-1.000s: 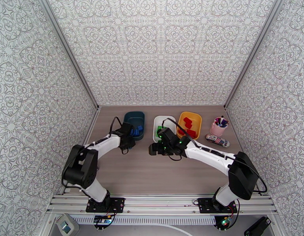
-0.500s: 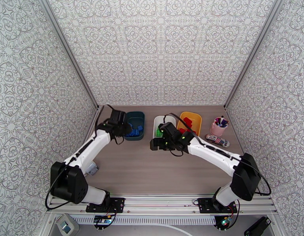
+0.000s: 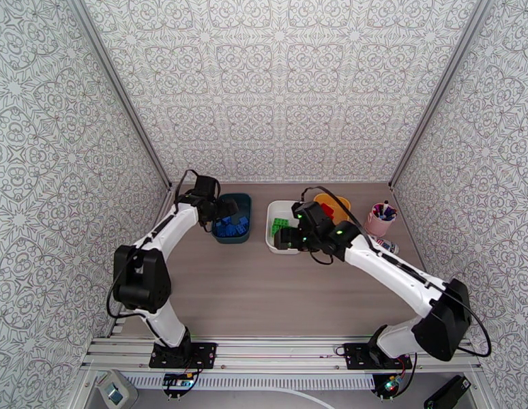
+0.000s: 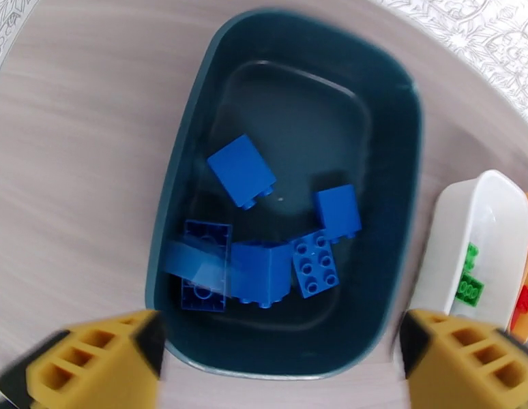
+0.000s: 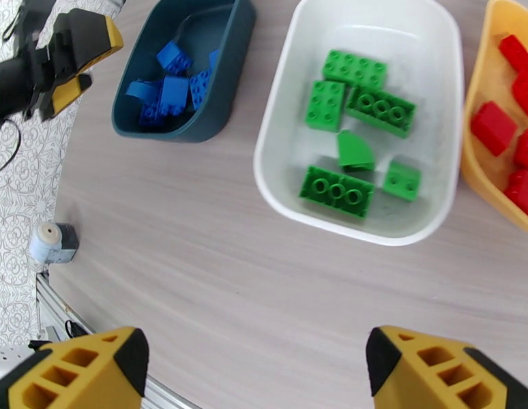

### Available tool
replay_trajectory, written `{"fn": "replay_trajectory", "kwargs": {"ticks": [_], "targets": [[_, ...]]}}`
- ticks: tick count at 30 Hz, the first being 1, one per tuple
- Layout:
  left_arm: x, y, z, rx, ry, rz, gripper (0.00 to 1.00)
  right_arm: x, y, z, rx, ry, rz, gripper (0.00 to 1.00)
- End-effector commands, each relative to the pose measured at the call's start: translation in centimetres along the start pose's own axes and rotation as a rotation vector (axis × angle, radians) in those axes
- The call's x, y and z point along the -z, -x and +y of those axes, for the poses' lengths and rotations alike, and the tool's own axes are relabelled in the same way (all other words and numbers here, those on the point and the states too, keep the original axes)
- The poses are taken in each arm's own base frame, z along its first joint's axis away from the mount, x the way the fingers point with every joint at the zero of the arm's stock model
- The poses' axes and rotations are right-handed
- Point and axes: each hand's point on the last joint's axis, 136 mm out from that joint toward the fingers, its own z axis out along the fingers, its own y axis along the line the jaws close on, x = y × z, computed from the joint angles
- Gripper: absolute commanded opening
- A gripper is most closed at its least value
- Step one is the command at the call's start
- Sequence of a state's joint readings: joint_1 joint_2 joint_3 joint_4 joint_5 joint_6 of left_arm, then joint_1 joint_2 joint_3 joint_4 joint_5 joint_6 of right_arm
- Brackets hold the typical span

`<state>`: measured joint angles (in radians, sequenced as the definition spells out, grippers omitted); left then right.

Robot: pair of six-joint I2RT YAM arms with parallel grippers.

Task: Sort the legos into containers by color

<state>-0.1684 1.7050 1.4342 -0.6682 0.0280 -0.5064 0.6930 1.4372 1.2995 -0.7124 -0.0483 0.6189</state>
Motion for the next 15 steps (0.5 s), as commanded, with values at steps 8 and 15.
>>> {"fn": "replay_trajectory", "kwargs": {"ticks": [8, 15], "targets": [[12.2, 2.2, -0.4, -0.097, -0.070, -0.387, 0.99, 8.6, 5.5, -9.6, -0.107, -0.291, -0.320, 0.96], [16.7, 1.8, 0.7, -0.156, -0.137, -0.741, 0.99, 13.7, 8.1, -12.7, -0.047, -0.393, -0.722, 0.96]]}}
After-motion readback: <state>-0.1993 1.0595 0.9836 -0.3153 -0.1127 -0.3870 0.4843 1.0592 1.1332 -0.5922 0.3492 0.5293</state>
